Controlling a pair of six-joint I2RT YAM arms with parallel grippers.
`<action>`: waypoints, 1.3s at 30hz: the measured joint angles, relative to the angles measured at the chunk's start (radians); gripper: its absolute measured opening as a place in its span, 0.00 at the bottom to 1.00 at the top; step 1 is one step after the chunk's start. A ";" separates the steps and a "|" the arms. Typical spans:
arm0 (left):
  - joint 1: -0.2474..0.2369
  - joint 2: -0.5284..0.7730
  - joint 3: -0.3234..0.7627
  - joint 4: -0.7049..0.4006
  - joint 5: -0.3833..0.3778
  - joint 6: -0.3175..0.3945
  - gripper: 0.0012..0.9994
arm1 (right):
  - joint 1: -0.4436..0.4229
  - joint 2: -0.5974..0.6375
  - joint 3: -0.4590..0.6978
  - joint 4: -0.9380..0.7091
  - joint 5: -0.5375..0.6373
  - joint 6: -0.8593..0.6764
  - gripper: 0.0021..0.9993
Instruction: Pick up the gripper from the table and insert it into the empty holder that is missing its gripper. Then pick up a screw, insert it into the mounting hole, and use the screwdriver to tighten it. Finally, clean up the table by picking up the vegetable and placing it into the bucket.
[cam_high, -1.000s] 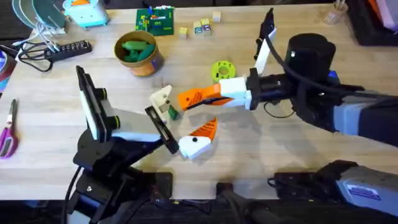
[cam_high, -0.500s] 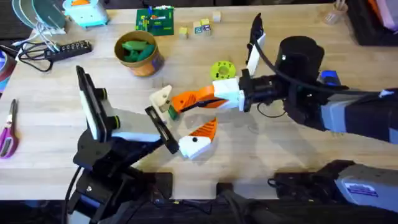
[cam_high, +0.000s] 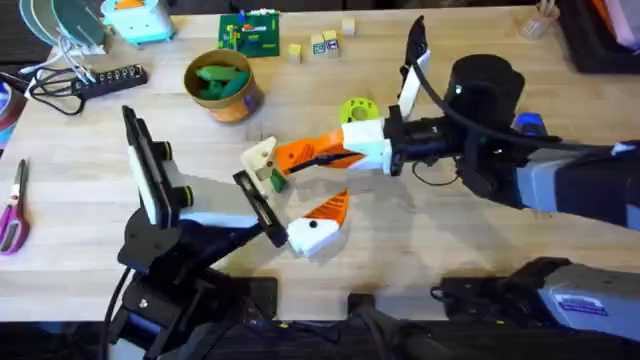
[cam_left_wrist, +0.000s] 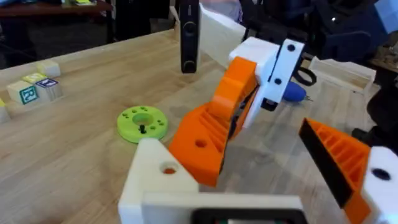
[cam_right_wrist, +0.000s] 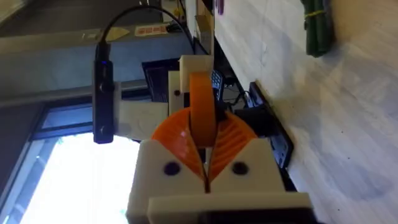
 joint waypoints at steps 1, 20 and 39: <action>0.000 0.000 0.000 0.000 0.000 0.000 0.99 | 0.000 0.000 0.000 0.000 0.000 0.002 0.01; 0.000 0.000 0.000 0.000 -0.001 0.000 0.99 | 0.030 0.010 0.023 -0.001 0.040 0.022 0.01; 0.012 0.000 0.000 -0.002 -0.034 -0.027 0.99 | 0.118 0.156 0.137 0.013 0.075 0.030 0.01</action>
